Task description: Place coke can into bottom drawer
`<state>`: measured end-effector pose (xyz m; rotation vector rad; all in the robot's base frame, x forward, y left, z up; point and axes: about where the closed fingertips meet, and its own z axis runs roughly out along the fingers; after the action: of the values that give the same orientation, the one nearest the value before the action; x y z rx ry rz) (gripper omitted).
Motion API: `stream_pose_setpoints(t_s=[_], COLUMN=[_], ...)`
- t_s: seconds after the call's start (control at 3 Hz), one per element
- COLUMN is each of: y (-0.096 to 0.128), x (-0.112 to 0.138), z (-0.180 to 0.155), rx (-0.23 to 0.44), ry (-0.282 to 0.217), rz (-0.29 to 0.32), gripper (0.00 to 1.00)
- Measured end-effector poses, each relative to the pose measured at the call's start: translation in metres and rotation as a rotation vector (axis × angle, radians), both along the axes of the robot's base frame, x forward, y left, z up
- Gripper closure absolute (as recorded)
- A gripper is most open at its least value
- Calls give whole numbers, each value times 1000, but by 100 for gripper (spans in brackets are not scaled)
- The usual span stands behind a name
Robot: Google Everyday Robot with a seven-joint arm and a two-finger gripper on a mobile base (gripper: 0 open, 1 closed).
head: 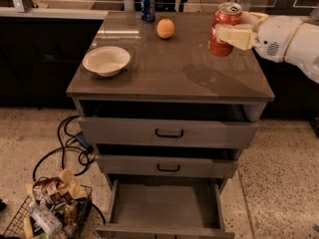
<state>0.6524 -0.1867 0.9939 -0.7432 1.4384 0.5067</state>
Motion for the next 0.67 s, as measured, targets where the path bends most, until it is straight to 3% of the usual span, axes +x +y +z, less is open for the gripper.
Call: stream_pose_setpoints(t_s=[0.33,0.67], y=[-17,-24], x=[-48,-98], z=[-11,-44], rx=[-31,-85], ry=[3,33], rz=[-9,31], gripper=[100,100])
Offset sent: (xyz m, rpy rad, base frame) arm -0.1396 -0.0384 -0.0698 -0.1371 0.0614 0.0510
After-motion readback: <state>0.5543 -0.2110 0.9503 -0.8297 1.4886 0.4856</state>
